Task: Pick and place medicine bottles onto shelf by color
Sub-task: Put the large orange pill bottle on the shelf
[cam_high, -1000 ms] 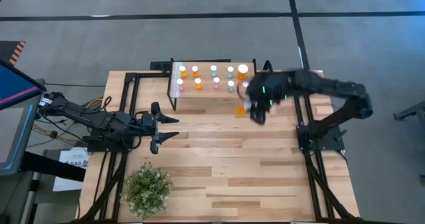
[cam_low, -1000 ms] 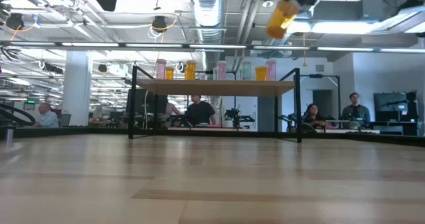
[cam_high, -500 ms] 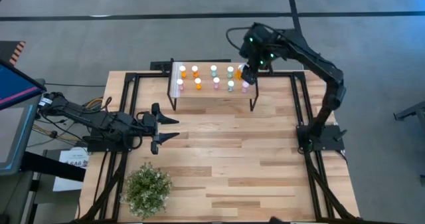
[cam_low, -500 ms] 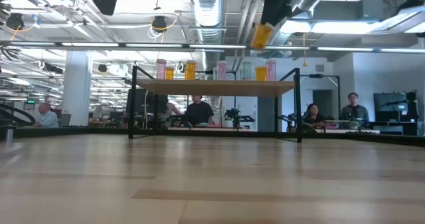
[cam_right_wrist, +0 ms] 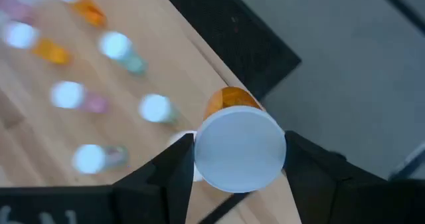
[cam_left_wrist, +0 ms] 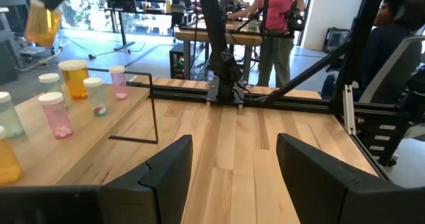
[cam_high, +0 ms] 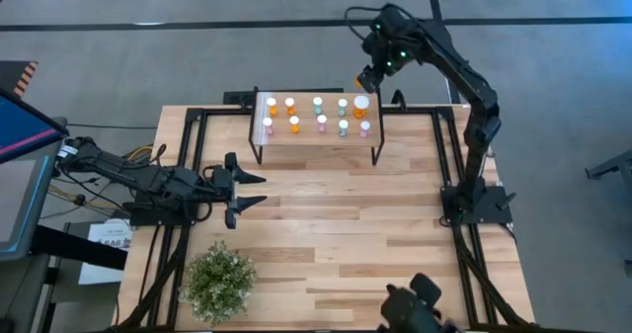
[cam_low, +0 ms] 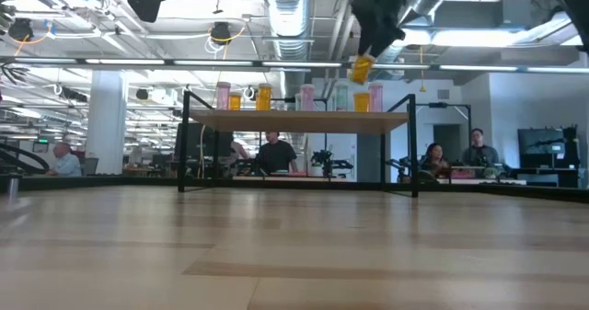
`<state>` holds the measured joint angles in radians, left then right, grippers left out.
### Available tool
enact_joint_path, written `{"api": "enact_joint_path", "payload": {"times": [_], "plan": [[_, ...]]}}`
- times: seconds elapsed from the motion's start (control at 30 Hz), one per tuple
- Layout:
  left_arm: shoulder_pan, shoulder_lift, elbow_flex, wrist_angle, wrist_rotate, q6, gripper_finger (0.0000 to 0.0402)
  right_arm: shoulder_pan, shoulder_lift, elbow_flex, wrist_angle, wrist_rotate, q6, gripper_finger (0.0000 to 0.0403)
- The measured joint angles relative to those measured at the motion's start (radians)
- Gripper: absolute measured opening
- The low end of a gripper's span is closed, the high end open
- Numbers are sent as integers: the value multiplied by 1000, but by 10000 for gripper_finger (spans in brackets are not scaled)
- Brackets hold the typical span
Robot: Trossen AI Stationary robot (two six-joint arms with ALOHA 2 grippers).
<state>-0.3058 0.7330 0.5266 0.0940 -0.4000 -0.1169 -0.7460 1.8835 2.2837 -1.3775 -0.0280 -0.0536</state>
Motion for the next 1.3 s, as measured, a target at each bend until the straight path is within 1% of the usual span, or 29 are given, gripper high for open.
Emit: {"api": "enact_joint_path", "payload": {"times": [0.23,0.43,0.67,1.03,1.1,1.3], "plan": [[0,0,0,0,0,0,206,-64,76,-2,-66,0,-26,216],[0,0,0,0,0,0,206,-62,116,-2,-99,0,-60,215],[0,0,0,2,-3,0,206,-56,129,-2,-174,-2,-82,217],[0,0,0,1,-5,-2,206,-40,135,-2,-192,-8,-82,218],[0,0,0,1,-5,-3,206,-39,132,-17,-192,-28,-79,217],[0,0,0,1,-5,-4,206,-40,134,-85,-180,-29,-84,220]]}}
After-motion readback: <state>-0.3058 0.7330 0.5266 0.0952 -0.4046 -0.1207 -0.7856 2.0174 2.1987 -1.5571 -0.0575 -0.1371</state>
